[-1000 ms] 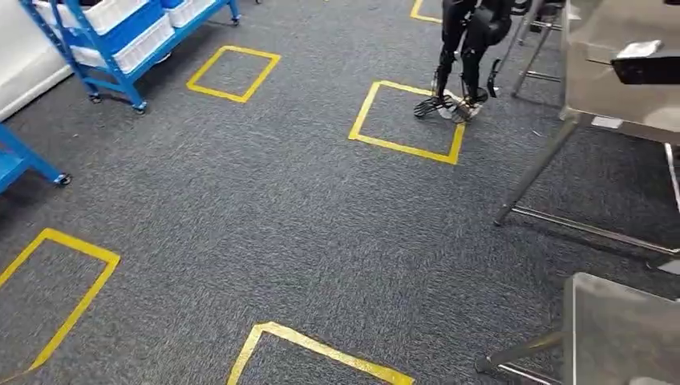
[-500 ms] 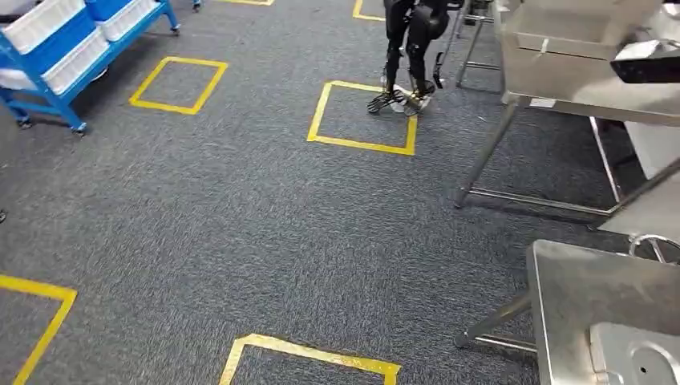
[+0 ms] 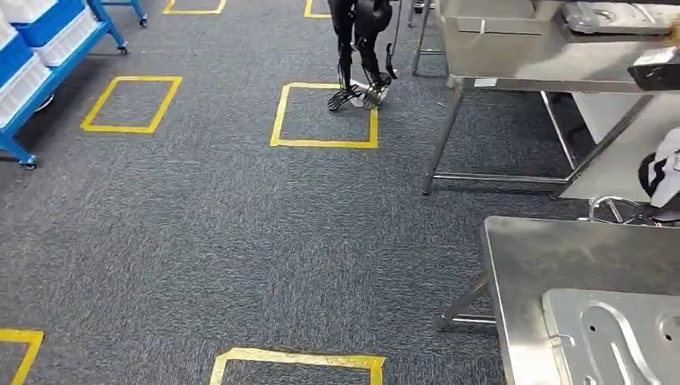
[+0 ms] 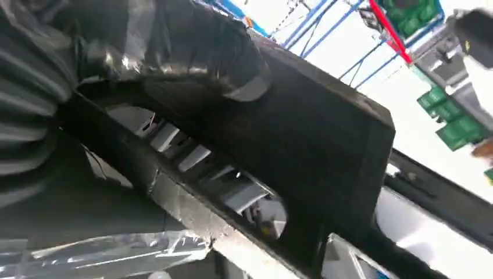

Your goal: Take the parts from the cabinet and place them on the table.

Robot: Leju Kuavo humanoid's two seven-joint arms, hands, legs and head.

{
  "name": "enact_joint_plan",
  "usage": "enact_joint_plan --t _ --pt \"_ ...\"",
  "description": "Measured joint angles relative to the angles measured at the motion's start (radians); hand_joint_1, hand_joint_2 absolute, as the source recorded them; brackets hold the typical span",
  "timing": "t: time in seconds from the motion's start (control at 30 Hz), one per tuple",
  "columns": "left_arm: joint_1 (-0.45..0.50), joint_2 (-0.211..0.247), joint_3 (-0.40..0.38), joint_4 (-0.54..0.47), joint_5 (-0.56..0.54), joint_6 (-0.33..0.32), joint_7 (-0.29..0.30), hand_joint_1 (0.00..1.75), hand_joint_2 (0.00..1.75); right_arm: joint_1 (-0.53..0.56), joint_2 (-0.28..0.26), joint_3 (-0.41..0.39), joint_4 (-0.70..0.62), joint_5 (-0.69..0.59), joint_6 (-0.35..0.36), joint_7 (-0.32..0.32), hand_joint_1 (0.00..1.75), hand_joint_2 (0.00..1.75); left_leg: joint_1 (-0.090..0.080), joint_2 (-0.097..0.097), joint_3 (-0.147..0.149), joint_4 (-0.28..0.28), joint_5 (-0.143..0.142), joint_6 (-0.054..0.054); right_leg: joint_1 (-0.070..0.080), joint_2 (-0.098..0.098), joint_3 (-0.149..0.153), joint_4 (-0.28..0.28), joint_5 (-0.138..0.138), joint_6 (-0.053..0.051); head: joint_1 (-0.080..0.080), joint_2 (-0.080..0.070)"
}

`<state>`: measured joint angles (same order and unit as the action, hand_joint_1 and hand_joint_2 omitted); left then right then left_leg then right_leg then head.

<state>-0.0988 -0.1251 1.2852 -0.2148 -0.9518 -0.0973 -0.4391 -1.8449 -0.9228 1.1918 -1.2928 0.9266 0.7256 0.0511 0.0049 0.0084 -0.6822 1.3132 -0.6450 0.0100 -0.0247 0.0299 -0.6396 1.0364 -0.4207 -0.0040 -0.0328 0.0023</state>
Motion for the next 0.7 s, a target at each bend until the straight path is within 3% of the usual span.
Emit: enact_joint_plan --t 0.03,0.07,0.13,0.17,0.2,0.27,0.33,0.37,0.4,0.43,0.5,0.53,0.57,0.63,0.67,0.7 --pt "0.001 0.0 0.0 0.0 0.0 0.0 0.0 0.0 1.75 0.0 -0.004 0.007 -0.006 -0.008 0.002 0.0 1.75 1.75 0.0 0.0 -0.015 0.026 0.005 0.001 0.002 0.011 0.0 0.001 0.0 0.0 0.0 0.0" --pt "0.002 0.0 0.0 0.0 0.0 0.0 0.0 0.0 1.75 -0.001 -0.01 0.01 -0.014 -0.011 0.004 -0.001 1.75 1.75 0.0 -0.002 -0.007 0.003 0.032 0.004 0.003 0.021 0.001 0.002 0.0 0.0 0.0 0.0" --pt "0.002 0.0 0.0 0.0 -0.001 0.0 0.0 0.0 1.75 -0.011 -0.026 0.019 -0.032 -0.014 0.01 -0.003 1.75 1.75 0.0 -0.016 0.058 -0.146 0.124 0.013 0.003 0.042 0.001 0.005 0.0 0.0 0.0 0.0" --pt "0.002 0.0 0.0 0.0 -0.001 0.001 0.0 0.0 1.75 -0.016 -0.031 0.024 -0.039 -0.019 0.011 -0.003 1.75 1.75 0.0 -0.048 0.096 -0.233 0.167 0.019 0.002 0.051 0.0 0.006 -0.001 0.001 0.0 0.0" --pt "0.006 0.002 0.0 0.0 -0.001 0.002 0.0 0.0 1.75 -0.02 -0.037 0.029 -0.043 -0.021 0.011 -0.003 1.75 1.75 0.001 -0.081 0.113 -0.261 0.157 0.022 0.006 0.061 -0.005 0.009 0.0 0.004 0.001 0.0" --pt "0.003 0.002 0.0 0.0 -0.001 0.002 -0.002 0.0 1.75 -0.026 -0.052 0.042 -0.056 -0.03 0.015 -0.011 1.75 1.75 -0.004 -0.063 0.117 -0.279 0.155 0.021 -0.002 0.079 -0.014 0.008 0.008 0.016 0.002 0.0" --pt "-0.004 0.001 0.0 0.0 -0.001 0.002 -0.002 0.0 1.75 -0.033 -0.078 0.054 -0.074 -0.04 0.022 -0.019 1.75 1.75 -0.007 -0.046 0.121 -0.293 0.165 0.033 -0.006 0.099 -0.014 -0.004 0.018 0.033 0.001 0.0" --pt "-0.004 0.001 0.0 0.0 -0.001 0.002 -0.002 0.0 1.75 -0.035 -0.095 0.06 -0.084 -0.048 0.027 -0.021 1.75 1.75 -0.002 -0.029 0.13 -0.31 0.176 0.04 -0.007 0.059 -0.019 0.012 0.007 0.032 0.001 0.0" --pt "-0.002 0.001 0.0 0.0 -0.001 0.002 -0.002 0.0 1.75 -0.041 -0.106 0.066 -0.097 -0.054 0.03 -0.021 1.75 1.75 -0.004 -0.02 0.133 -0.317 0.179 0.048 -0.001 0.011 -0.034 0.043 -0.02 0.034 0.003 0.0" --pt "0.001 0.001 0.0 0.0 -0.001 0.002 -0.002 0.0 1.75 -0.045 -0.114 0.072 -0.106 -0.062 0.032 -0.021 1.75 1.75 -0.006 -0.008 0.133 -0.317 0.179 0.051 0.0 -0.006 -0.062 0.103 -0.058 0.038 0.003 0.0" --pt "0.003 0.001 0.0 0.0 -0.001 0.005 -0.001 0.0 1.75 -0.043 -0.129 0.086 -0.126 -0.078 0.039 -0.02 1.75 1.75 -0.008 0.015 0.133 -0.317 0.177 0.053 -0.004 -0.018 -0.126 0.245 -0.121 0.045 0.003 0.0" --pt "0.004 0.001 0.0 0.0 -0.001 0.007 -0.001 0.0 1.75 -0.043 -0.137 0.096 -0.133 -0.079 0.04 -0.019 1.75 1.75 -0.01 0.027 0.132 -0.316 0.176 0.053 -0.008 -0.02 -0.146 0.288 -0.128 0.048 0.003 0.0" --pt "0.003 0.001 0.0 0.0 -0.001 0.007 -0.001 0.0 1.75 -0.043 -0.142 0.102 -0.138 -0.079 0.04 -0.019 1.75 1.75 -0.01 0.037 0.133 -0.316 0.175 0.053 -0.01 -0.023 -0.14 0.279 -0.113 0.051 0.002 0.0" --pt "0.003 0.001 0.0 0.0 -0.001 0.008 -0.001 0.0 1.75 -0.044 -0.152 0.105 -0.15 -0.079 0.04 -0.018 1.75 1.75 -0.01 0.057 0.135 -0.311 0.168 0.048 -0.012 -0.038 -0.059 0.134 -0.036 0.052 0.003 0.0" --pt "0.003 0.001 0.0 0.0 -0.001 0.008 -0.001 0.0 1.75 -0.048 -0.153 0.105 -0.154 -0.08 0.04 -0.018 1.75 1.75 -0.01 0.064 0.135 -0.305 0.162 0.044 -0.011 -0.063 -0.011 0.05 -0.004 0.053 0.003 0.0" --pt "0.004 0.002 0.0 0.0 -0.001 0.009 -0.001 0.0 1.75 -0.051 -0.156 0.106 -0.158 -0.083 0.041 -0.018 1.75 1.75 -0.015 0.074 0.133 -0.3 0.155 0.036 0.001 -0.096 0.01 0.009 -0.016 0.049 0.002 0.0"
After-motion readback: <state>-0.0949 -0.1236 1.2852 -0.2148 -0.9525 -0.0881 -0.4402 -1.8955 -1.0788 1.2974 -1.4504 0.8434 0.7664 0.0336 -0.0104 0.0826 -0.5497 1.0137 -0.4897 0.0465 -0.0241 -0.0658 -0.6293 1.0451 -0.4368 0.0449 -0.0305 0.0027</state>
